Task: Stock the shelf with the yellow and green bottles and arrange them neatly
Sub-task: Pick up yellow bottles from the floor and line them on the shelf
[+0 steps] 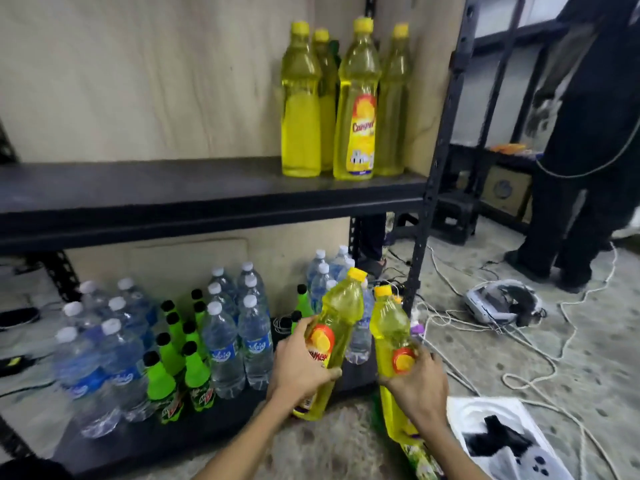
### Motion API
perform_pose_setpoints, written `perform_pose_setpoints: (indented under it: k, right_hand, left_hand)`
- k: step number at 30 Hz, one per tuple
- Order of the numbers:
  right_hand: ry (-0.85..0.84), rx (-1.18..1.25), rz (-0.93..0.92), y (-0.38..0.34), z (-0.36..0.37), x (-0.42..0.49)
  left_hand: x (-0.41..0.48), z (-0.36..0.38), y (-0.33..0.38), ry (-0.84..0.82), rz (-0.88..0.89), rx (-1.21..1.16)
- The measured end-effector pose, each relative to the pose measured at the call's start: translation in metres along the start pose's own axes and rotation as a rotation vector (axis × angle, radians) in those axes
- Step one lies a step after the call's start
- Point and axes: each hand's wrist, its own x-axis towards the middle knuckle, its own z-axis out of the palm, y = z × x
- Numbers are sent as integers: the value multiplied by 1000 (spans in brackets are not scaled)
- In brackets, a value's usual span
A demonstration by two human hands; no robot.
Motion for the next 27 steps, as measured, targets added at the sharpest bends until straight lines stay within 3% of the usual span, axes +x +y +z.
perform_pose_setpoints:
  k: [7,13,19,27]
  right_hand:
    - [148,261,-173,-110,-96,39]
    - [276,341,-295,-204,-166,87]
    - [298,386,-353,-269,-197,130]
    - [254,430,-387,-334,-159,156]
  left_hand:
    - [-14,-118,97,270,263,-152]
    - [22,-185,164,425,396,-306]
    - [86,-223,198,525,400,-322]
    - [180,-255,191,643,257,-322]
